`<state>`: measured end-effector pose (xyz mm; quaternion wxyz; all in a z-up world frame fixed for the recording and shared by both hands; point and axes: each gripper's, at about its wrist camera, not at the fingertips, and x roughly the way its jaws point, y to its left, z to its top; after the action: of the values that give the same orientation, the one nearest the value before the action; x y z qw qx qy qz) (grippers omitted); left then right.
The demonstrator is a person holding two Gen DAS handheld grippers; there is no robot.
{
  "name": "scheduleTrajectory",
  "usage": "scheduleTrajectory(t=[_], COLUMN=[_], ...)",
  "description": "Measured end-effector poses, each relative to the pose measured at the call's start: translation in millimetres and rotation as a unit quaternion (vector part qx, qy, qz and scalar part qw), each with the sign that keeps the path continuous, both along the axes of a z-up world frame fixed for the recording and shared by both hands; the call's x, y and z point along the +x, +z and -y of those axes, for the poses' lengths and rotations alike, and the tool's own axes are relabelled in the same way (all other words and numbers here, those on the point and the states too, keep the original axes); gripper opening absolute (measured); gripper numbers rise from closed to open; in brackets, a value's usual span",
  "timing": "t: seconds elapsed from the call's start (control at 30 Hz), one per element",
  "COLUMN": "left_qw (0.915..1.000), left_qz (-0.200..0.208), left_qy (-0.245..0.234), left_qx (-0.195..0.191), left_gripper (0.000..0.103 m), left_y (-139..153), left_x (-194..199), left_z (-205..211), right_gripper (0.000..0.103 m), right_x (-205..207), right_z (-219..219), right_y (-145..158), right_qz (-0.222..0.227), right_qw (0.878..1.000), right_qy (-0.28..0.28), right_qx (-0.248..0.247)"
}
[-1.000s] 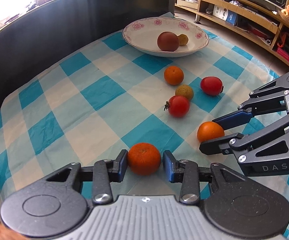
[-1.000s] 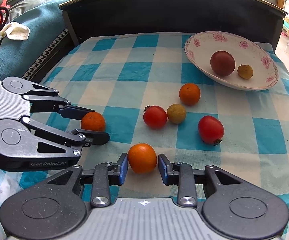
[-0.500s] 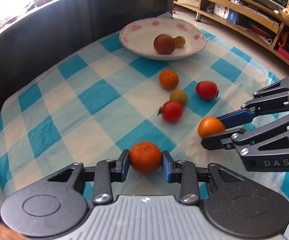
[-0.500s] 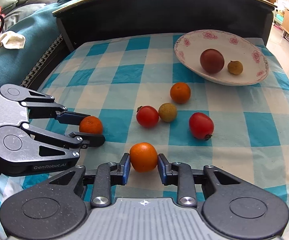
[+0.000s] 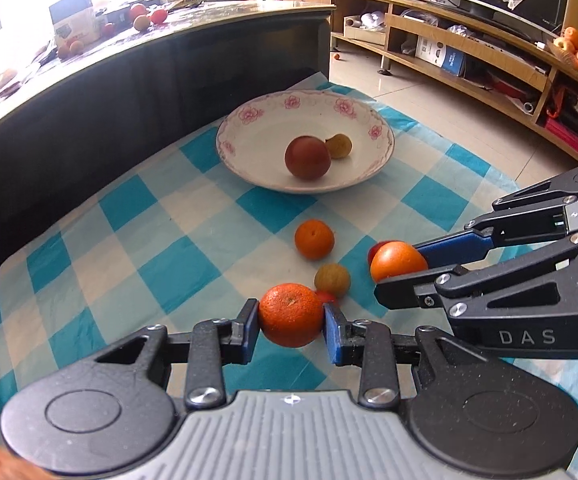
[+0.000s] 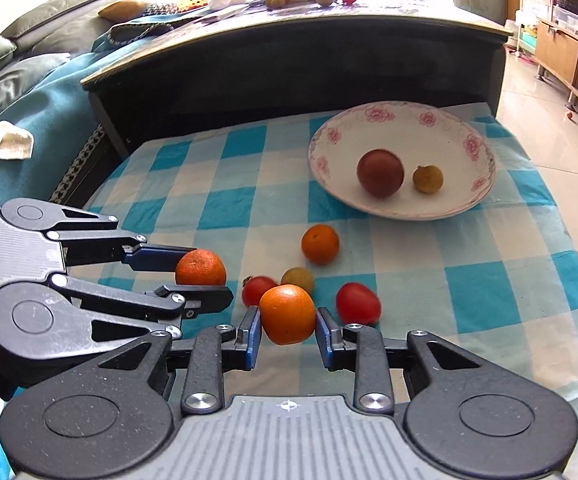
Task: Organize fruits
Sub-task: 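Carry both oranges into the white floral bowl and open both tools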
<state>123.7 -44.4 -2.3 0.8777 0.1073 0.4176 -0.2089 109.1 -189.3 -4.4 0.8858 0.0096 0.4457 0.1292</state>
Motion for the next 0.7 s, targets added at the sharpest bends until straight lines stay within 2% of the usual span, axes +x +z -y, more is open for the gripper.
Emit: scheduleTrajectory(t=[0.4,0.7], left_qw=[0.9993,0.9988], left_qz=[0.033,0.046], left_qy=[0.009,0.011], left_qx=[-0.013,-0.008], left_gripper=[0.042,0.042], left_y=[12,5], left_x=[39,73], left_z=[19,31], right_gripper=[0.024,0.025], right_x=[24,54], right_z=[22,36], right_y=[16,11], right_qz=[0.033,0.043], right_qw=[0.999,0.997], right_qy=[-0.036,-0.059], right_qx=[-0.004,-0.011])
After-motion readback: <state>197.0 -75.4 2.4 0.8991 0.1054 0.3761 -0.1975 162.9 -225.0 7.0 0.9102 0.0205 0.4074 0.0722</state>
